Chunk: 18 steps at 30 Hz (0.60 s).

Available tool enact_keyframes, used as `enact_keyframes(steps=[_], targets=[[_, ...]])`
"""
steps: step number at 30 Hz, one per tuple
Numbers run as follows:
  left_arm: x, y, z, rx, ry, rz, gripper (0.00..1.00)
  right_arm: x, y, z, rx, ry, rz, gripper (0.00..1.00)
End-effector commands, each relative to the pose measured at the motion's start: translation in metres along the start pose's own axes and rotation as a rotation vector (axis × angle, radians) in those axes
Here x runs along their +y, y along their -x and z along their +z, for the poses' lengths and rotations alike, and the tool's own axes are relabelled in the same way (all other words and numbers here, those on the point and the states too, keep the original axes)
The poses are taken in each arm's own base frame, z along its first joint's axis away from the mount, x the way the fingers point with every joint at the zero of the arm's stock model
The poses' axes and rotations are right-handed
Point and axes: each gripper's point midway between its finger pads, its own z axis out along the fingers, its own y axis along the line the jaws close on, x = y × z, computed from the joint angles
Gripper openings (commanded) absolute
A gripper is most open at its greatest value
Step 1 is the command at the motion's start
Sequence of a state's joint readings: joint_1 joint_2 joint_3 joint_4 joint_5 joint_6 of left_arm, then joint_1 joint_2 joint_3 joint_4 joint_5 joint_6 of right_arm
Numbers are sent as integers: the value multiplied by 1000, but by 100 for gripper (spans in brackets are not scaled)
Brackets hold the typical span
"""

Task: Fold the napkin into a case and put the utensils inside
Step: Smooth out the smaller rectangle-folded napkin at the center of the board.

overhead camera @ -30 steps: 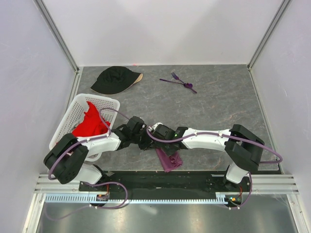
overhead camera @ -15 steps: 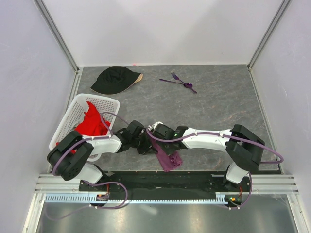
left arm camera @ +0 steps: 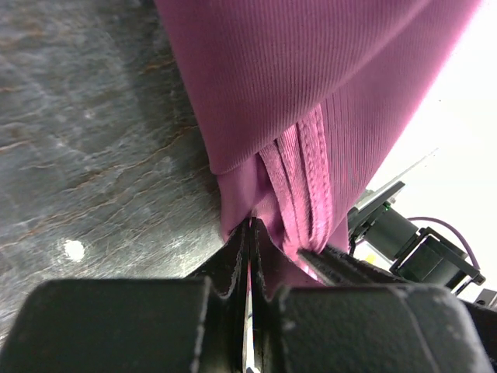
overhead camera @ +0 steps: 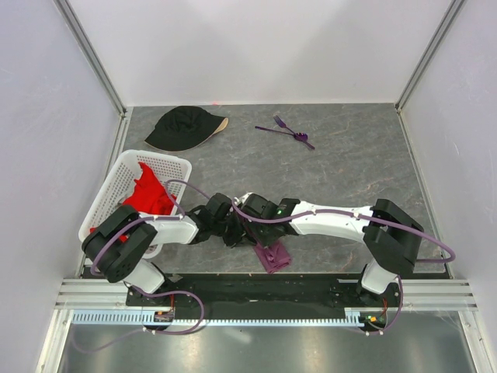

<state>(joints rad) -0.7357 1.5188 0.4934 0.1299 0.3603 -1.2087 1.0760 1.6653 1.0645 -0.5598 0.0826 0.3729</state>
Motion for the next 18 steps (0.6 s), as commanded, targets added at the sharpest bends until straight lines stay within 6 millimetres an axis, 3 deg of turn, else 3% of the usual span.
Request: enact_keyframes(steps=[1, 12, 18], targets=[[3, 3, 4, -20, 23, -35, 2, 17, 4, 1, 1, 69, 37, 0], [9, 1, 3, -27, 30, -35, 2, 19, -5, 21, 6, 120, 118, 0], [7, 9, -17, -87, 14, -29, 8, 10, -15, 32, -5, 111, 131, 1]])
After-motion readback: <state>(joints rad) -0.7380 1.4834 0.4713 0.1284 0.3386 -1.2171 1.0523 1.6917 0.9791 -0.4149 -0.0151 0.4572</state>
